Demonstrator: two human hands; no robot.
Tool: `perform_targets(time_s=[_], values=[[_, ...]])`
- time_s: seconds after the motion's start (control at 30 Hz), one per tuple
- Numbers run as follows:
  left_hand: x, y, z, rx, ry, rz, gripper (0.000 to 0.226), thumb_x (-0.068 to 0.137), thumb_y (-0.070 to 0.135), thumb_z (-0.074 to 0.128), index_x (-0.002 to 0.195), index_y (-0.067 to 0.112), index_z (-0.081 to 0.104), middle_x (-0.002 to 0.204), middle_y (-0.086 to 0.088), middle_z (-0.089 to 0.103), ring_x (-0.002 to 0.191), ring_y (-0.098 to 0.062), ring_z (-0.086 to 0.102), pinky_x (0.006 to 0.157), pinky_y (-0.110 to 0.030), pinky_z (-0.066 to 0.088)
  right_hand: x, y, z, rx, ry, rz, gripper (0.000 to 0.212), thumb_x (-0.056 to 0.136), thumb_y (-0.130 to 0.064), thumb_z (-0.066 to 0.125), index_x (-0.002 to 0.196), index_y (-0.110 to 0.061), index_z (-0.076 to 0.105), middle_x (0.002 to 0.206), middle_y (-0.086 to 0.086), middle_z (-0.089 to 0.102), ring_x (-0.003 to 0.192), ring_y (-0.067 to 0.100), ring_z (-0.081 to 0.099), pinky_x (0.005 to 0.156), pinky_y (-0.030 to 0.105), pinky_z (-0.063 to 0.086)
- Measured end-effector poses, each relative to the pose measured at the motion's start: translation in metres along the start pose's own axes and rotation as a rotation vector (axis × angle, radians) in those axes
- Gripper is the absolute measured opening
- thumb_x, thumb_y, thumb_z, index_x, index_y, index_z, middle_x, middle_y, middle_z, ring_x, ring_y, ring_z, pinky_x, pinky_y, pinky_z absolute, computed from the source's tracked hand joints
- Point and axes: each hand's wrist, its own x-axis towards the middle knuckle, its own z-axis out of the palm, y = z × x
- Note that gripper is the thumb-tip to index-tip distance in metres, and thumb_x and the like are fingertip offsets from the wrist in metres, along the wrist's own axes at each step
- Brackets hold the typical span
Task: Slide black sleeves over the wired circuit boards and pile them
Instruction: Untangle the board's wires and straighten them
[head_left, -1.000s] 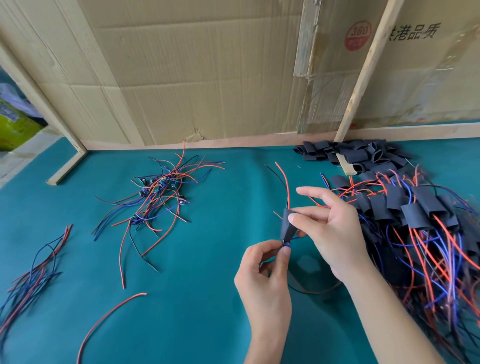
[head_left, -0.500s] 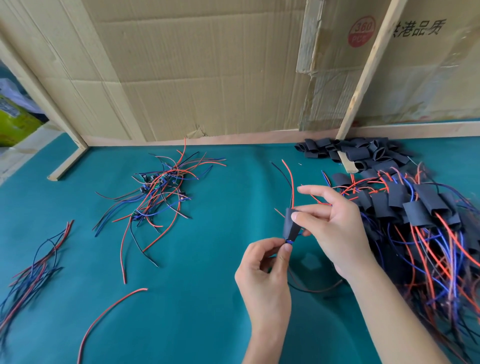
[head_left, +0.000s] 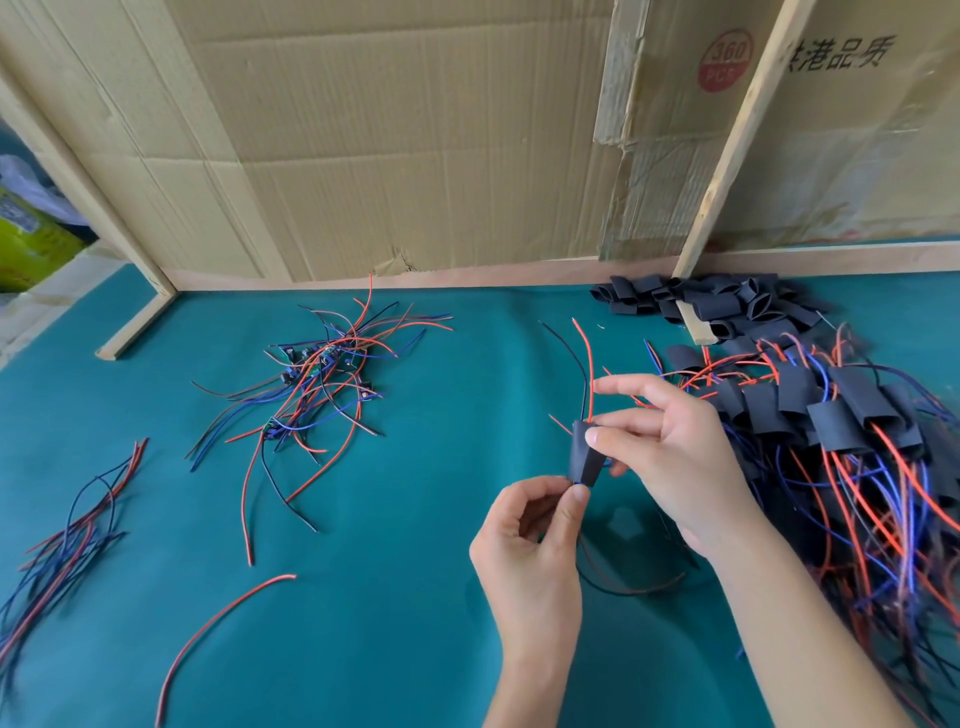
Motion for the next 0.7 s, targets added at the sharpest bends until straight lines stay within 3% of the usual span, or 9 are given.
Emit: perform_targets(time_s=[0.23, 0.47, 0.6, 0.7], values=[[0.000, 0.002, 0.000, -0.054, -0.027, -0.022, 0.030, 0.085, -0.006, 0.074, 0.089, 0.024, 0.075, 0.094, -0.001, 0.079, 0.090, -0.019, 0.077, 0.080, -0.021, 0.058, -0.001, -0.002, 0.002, 0.005, -0.012, 0.033, 0.039, 0.086, 0.002, 0.073, 0.110, -0.029, 0.070, 0.082, 0.001, 0.080, 0.067, 0.009, 0.068, 0.057, 0.021, 0.054], [0.001, 0.000, 0.000, 0.026, -0.032, 0.039, 0.032, 0.089, 0.000, 0.074, 0.086, 0.032, 0.074, 0.086, 0.005, 0.077, 0.079, -0.014, 0.073, 0.072, -0.018, 0.055, -0.002, 0.000, 0.005, 0.007, -0.102, 0.104, 0.046, 0.073, -0.023, 0.078, 0.117, -0.029, 0.066, 0.079, 0.006, 0.078, 0.069, 0.013, 0.066, 0.060, 0.024, 0.054], [0.001, 0.001, -0.001, 0.022, -0.031, 0.060, 0.023, 0.093, 0.009, 0.073, 0.086, 0.031, 0.073, 0.083, 0.002, 0.076, 0.076, -0.014, 0.071, 0.071, -0.021, 0.055, -0.003, -0.001, 0.008, 0.102, -0.169, 0.187, 0.051, 0.074, -0.024, 0.080, 0.122, -0.025, 0.063, 0.085, 0.012, 0.076, 0.075, 0.016, 0.067, 0.064, 0.029, 0.053], [0.000, 0.002, 0.000, 0.017, -0.020, 0.057, 0.016, 0.095, 0.018, 0.072, 0.084, 0.029, 0.072, 0.077, 0.000, 0.074, 0.067, -0.014, 0.065, 0.065, -0.023, 0.052, -0.007, -0.006, 0.013, 0.126, -0.204, 0.200, 0.042, 0.086, -0.014, 0.082, 0.122, -0.020, 0.063, 0.088, 0.020, 0.076, 0.072, 0.020, 0.065, 0.066, 0.030, 0.051]])
